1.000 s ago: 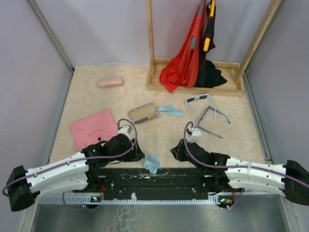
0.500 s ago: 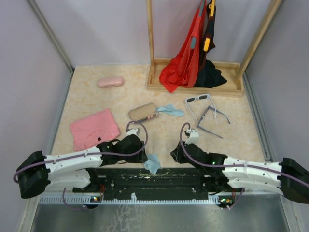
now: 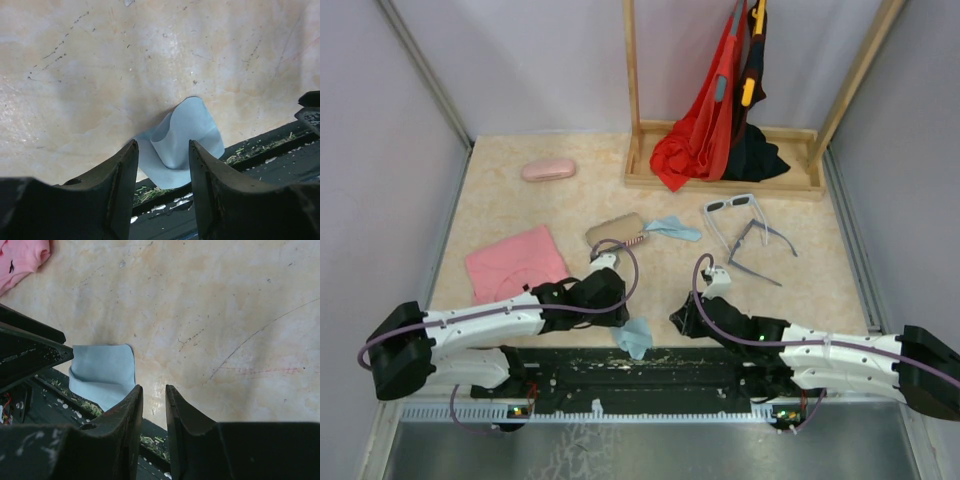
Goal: Organize the sunglasses
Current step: Adjust the glasses cleaning cloth at the center of the board.
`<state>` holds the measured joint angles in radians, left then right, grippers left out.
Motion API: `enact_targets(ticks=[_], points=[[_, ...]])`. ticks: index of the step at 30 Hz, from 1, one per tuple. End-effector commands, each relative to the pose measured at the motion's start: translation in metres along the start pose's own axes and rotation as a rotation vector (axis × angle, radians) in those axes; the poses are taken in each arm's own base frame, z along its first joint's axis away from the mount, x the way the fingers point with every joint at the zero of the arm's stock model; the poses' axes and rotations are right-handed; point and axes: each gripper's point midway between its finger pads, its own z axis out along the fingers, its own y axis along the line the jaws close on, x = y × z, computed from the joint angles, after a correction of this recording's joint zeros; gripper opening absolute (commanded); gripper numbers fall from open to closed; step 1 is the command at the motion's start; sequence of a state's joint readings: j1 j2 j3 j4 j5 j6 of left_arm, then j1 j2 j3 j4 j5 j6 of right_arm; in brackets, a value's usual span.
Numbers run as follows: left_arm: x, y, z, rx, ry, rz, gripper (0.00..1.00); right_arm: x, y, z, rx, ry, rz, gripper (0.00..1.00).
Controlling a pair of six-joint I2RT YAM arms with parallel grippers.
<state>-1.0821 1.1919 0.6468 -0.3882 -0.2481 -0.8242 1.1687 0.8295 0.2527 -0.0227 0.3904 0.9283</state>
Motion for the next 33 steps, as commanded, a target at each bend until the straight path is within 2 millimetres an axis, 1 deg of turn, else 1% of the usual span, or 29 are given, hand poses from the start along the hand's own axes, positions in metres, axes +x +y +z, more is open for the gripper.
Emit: enact_targets(ticks=[1, 4, 9, 10, 13, 19, 22, 24, 27, 29, 33], points=[[-0.001, 0.0, 0.002, -0.02, 0.007, 0.029, 0.5, -0.009, 0.011, 0.0, -0.041, -0.031, 0.024, 0.26], [0.001, -0.001, 0.004, -0.015, 0.017, 0.037, 0.44, -0.009, 0.011, -0.001, -0.043, -0.031, 0.025, 0.26], [0.001, -0.007, 0.005, 0.01, 0.02, 0.043, 0.33, -0.009, 0.011, -0.001, -0.043, -0.032, 0.029, 0.26], [0.002, -0.007, 0.005, 0.014, 0.021, 0.042, 0.32, -0.009, 0.011, -0.001, -0.044, -0.032, 0.031, 0.26], [0.003, -0.009, 0.005, 0.025, 0.028, 0.047, 0.31, -0.009, 0.01, -0.001, -0.045, -0.033, 0.032, 0.26], [0.009, -0.007, 0.01, 0.021, 0.053, 0.057, 0.38, -0.008, 0.011, -0.001, -0.046, -0.031, 0.031, 0.26], [0.012, -0.007, 0.013, 0.019, 0.063, 0.062, 0.35, -0.008, 0.01, -0.001, -0.044, -0.031, 0.032, 0.26], [0.012, -0.008, 0.014, 0.02, 0.065, 0.061, 0.3, -0.008, 0.01, -0.002, -0.046, -0.032, 0.033, 0.26], [0.009, -0.01, 0.012, 0.025, 0.052, 0.06, 0.1, -0.009, 0.01, -0.002, -0.048, -0.035, 0.034, 0.26], [0.004, -0.011, 0.01, 0.029, 0.035, 0.062, 0.01, -0.011, 0.011, -0.003, -0.05, -0.04, 0.033, 0.26], [-0.009, -0.021, 0.001, 0.065, -0.006, 0.077, 0.01, -0.015, 0.012, -0.004, -0.056, -0.057, 0.034, 0.26]])
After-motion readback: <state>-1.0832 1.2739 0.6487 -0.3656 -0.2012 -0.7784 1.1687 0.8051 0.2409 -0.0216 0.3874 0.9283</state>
